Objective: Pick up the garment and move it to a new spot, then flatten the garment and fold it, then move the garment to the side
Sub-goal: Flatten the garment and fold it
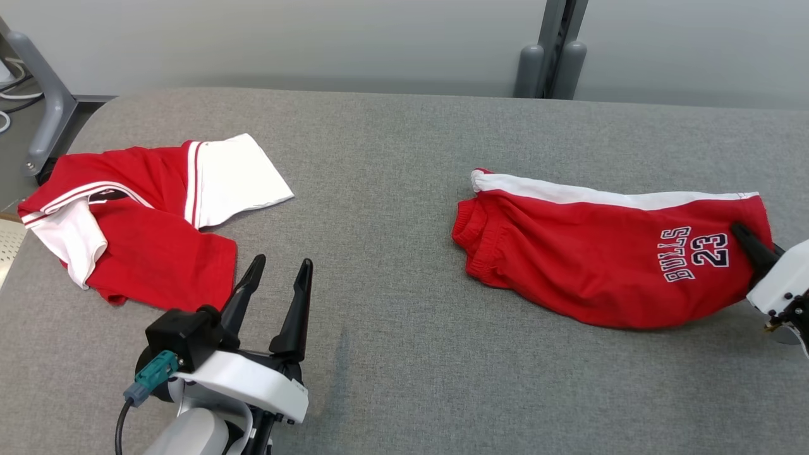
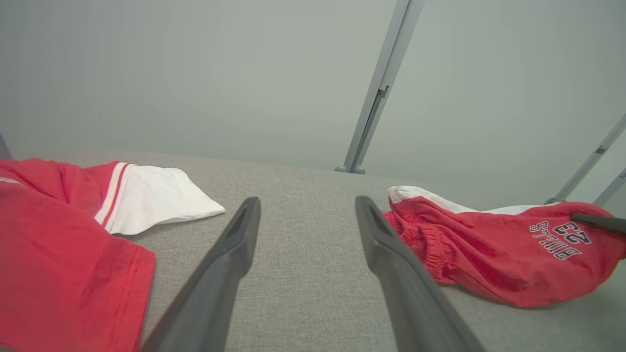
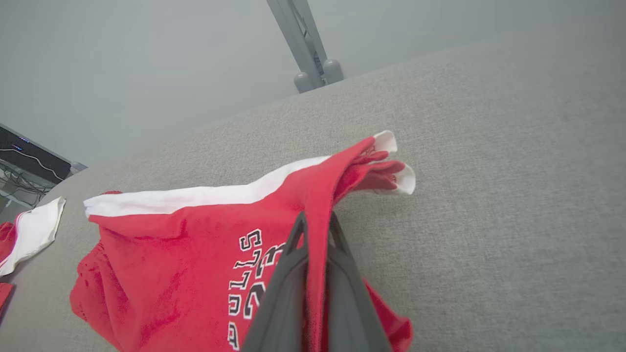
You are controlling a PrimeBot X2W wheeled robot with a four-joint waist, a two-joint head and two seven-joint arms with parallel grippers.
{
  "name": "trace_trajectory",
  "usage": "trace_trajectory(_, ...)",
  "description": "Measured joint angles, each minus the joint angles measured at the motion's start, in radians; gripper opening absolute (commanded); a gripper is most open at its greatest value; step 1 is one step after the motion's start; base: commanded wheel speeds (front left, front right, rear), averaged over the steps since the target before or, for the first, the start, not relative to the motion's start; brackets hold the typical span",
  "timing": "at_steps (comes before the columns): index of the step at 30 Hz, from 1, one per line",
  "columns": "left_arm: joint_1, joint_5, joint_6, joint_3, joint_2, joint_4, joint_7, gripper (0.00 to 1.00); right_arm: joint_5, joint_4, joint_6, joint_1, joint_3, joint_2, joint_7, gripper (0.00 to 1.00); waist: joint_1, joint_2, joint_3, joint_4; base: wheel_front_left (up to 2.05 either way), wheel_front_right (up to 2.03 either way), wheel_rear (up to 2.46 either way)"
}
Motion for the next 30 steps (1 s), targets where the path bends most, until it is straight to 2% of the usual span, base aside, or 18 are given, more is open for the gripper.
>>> trace_trajectory(11,0.033,0.019,-0.027,0.034,-0.041,0.041,0.000,1.00,0.005,-0.099,0.000,-0.045,-0.004,0.025,0.027,0.00,0.0000,0.0000,-0.017,0.036,0.00,0.00,0.00)
trace_trajectory(17,0.037,0.025,-0.044,0.040,-0.062,0.062,0.000,1.00,0.028,-0.146,0.000,-0.069,-0.009,0.073,0.061,0.00,-0.0001,0.0000,-0.019,0.079,0.00,0.00,0.00)
trace_trajectory(20,0.042,0.028,-0.054,0.037,-0.082,0.076,0.000,1.00,0.034,-0.136,0.000,-0.081,-0.005,0.101,0.081,0.00,0.0000,0.0000,-0.020,0.104,0.00,0.00,0.00)
trace_trajectory(30,0.048,0.043,-0.067,0.049,-0.091,0.107,0.000,1.00,0.081,-0.022,0.000,-0.076,-0.008,0.215,0.124,0.00,0.0000,0.0000,-0.018,0.186,0.00,0.00,0.00)
